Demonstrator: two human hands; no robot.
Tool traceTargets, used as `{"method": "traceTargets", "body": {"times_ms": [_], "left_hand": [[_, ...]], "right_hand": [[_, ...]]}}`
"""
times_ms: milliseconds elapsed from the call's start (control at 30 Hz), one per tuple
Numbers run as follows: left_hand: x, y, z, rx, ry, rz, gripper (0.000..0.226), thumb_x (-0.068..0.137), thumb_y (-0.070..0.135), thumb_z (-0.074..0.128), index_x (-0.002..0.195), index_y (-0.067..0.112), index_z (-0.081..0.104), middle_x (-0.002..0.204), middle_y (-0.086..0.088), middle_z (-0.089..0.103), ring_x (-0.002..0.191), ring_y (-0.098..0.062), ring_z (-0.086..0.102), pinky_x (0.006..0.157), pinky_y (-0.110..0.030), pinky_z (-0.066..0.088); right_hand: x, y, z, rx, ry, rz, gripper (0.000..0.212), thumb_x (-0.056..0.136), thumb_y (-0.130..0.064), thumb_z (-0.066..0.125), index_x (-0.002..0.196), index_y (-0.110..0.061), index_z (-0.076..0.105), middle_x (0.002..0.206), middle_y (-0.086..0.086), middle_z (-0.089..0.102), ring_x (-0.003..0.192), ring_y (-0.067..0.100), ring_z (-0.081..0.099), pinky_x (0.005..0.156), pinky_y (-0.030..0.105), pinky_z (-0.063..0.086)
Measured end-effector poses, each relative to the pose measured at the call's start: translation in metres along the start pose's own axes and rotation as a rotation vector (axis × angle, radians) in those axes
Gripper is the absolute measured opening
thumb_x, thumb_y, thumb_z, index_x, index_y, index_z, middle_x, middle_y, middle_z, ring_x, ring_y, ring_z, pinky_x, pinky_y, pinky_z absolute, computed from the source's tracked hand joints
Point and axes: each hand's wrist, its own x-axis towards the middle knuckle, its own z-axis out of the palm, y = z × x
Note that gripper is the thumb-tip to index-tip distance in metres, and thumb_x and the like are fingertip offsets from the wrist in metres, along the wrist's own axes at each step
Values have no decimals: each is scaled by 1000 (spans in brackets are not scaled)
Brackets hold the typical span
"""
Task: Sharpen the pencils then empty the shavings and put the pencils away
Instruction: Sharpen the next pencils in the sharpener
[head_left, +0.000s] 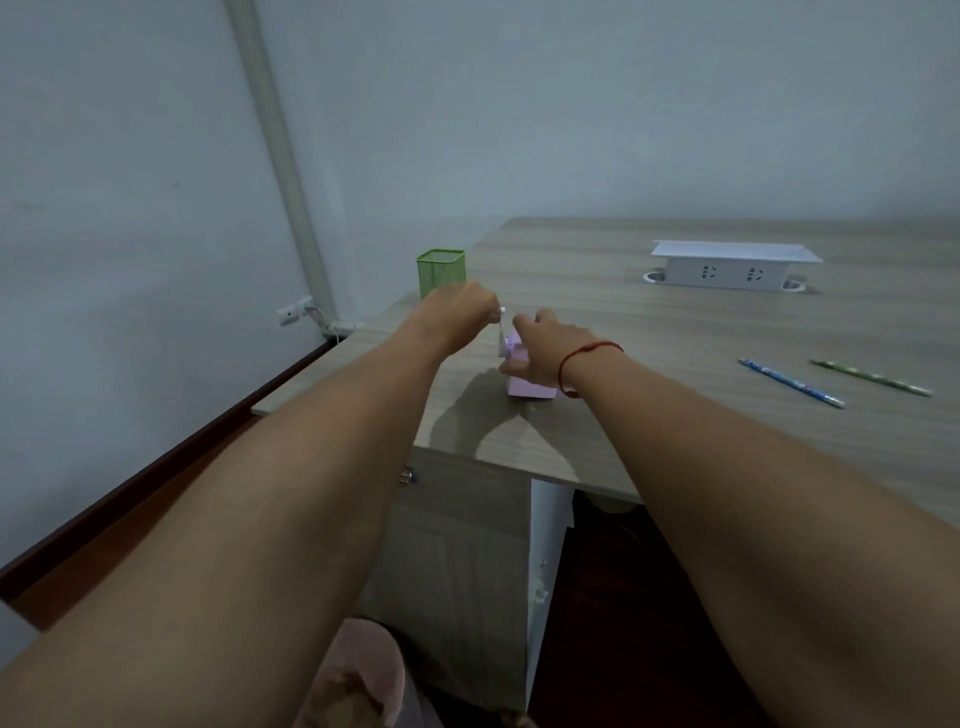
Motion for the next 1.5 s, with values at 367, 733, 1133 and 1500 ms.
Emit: {"method": "traceTargets", "body": {"times_ms": [367,733,1133,1500], "left_hand": [[2,5,15,-61,-67,-127,28,99,20,44,102,3,67,102,-19,67,94,-37,65,73,-39,49],[1,17,4,102,-88,-59,26,92,-7,38,105,-3,60,107,-23,62,99,-40,63,71,-40,46],[-64,34,17,-105,30,-19,18,95,4,44,105,2,59,92,-23,64,85,-40,62,63,-37,36],[-59,44,57,-11,-141,-91,23,97,13,45,109,5,63,109,-15,65,99,-29,64,83,-35,50]], "right_hand": [[-11,-6,21,-93,201,-16,55,96,-41,49,139,-9,37,137,10,48,115,36,56,89,42,47],[0,-11,17,-90,115,59,48,98,-35,48,137,-9,40,138,12,48,124,36,50,98,45,44],[-2,-11,12,-101,82,30,46,96,-37,48,133,-10,45,135,16,51,124,37,50,100,43,43],[2,-8,22,-72,153,-11,40,98,-32,37,128,-7,48,131,19,53,120,39,51,97,42,42]]}}
